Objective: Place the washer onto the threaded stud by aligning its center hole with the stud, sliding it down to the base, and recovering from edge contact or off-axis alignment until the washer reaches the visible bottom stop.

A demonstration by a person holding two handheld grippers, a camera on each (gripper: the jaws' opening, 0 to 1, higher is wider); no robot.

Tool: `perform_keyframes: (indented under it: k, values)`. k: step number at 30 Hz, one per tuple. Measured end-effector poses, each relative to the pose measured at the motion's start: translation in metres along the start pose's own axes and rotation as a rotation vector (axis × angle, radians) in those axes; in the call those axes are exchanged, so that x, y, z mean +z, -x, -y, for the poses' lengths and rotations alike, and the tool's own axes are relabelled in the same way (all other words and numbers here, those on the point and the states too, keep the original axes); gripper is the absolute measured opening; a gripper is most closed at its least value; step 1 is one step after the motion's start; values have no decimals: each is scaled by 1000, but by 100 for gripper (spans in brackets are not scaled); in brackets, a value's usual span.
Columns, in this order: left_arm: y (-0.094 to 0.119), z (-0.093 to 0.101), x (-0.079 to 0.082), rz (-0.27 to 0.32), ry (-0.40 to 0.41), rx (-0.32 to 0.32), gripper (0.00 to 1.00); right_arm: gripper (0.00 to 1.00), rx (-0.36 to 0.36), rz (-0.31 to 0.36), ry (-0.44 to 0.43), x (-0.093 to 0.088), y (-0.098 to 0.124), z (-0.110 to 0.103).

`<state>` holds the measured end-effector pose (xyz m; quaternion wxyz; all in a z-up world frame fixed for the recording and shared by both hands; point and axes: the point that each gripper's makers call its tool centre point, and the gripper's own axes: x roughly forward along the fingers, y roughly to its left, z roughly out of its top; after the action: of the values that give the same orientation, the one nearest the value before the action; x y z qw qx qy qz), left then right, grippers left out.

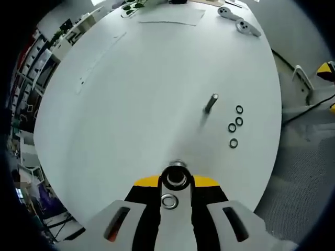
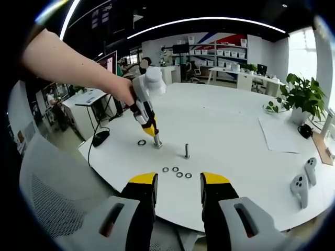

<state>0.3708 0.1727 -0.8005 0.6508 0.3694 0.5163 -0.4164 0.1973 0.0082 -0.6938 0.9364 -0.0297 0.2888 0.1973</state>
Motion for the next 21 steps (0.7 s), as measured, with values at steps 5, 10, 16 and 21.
perform_keyframes:
  k: [5,10,16,21]
  values:
    - [-4,0,1,-4,-3,-1,18,35,-2,2,-4,0,0,0]
    - [-13,0,-1,-23,-9,-5,18,35,-3,0,-3,0,0,0]
    - [-27,2,-2,-49,-31,-4,19,35,-9,-3,-7,-1,0,2]
    - [-39,3,-5,-62,-11,-10,19,35,-11,-12,0,-3,0,2]
